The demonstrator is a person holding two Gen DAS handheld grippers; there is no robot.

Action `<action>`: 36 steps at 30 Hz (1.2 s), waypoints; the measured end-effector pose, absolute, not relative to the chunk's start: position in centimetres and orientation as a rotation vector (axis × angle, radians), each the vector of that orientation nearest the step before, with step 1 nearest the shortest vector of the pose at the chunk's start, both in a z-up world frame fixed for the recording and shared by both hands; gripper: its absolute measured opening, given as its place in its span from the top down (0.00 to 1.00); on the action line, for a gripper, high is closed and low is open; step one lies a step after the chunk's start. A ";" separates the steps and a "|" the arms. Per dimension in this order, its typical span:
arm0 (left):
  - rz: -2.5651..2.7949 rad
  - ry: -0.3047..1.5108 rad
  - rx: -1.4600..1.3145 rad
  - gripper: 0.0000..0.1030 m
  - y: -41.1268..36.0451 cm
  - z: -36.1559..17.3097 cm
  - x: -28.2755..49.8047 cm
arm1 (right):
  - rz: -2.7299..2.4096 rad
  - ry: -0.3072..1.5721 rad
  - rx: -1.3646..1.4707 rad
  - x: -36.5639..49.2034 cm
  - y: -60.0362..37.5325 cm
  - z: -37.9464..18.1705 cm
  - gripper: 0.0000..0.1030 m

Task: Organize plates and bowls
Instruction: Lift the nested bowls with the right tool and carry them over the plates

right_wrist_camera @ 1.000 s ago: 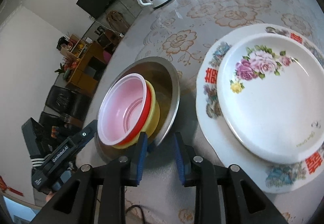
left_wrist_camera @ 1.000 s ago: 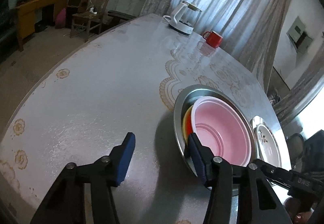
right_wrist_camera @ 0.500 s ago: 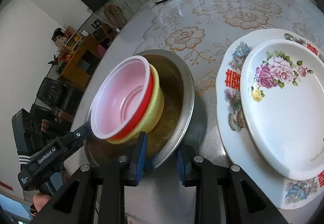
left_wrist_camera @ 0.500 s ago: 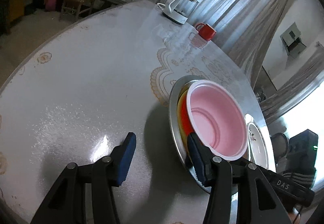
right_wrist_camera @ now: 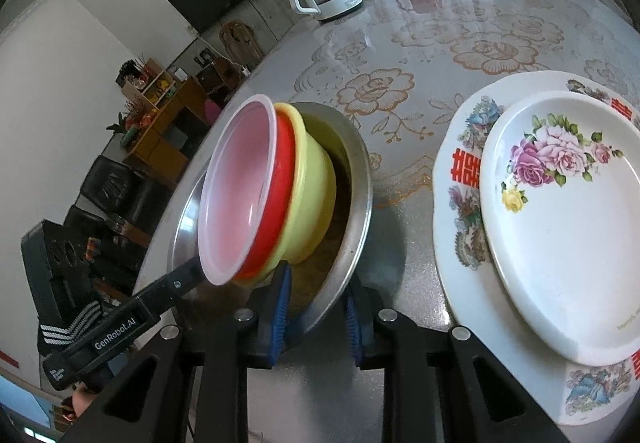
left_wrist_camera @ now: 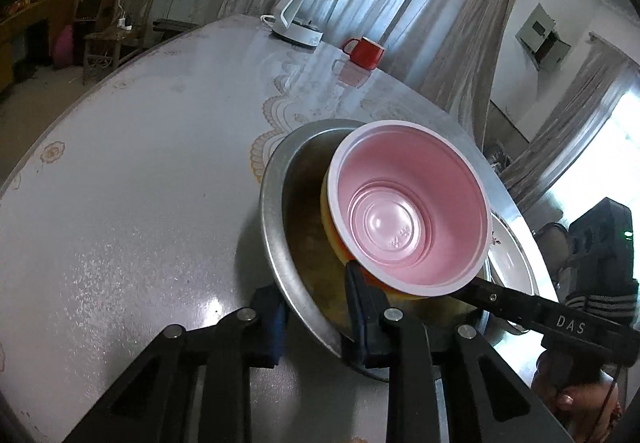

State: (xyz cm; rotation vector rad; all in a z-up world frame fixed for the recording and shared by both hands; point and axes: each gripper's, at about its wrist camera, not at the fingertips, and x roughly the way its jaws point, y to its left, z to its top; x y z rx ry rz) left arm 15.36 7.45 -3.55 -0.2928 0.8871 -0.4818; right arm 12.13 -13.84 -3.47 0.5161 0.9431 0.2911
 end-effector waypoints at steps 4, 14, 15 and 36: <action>-0.455 0.900 -0.398 0.70 8.6 -3.9 15.1 | 0.295 0.938 0.530 12.0 -14.2 -3.4 0.79; -0.436 0.948 -0.284 0.74 7.4 -2.4 14.5 | 0.282 0.944 0.536 11.5 -14.5 -3.1 0.81; -0.436 0.945 -0.275 0.74 7.3 -2.3 14.5 | 0.282 0.943 0.541 11.5 -14.6 -3.2 0.81; -0.435 0.757 -0.176 0.74 6.5 -0.6 12.6 | 0.308 0.852 0.539 9.6 -15.3 -1.7 0.83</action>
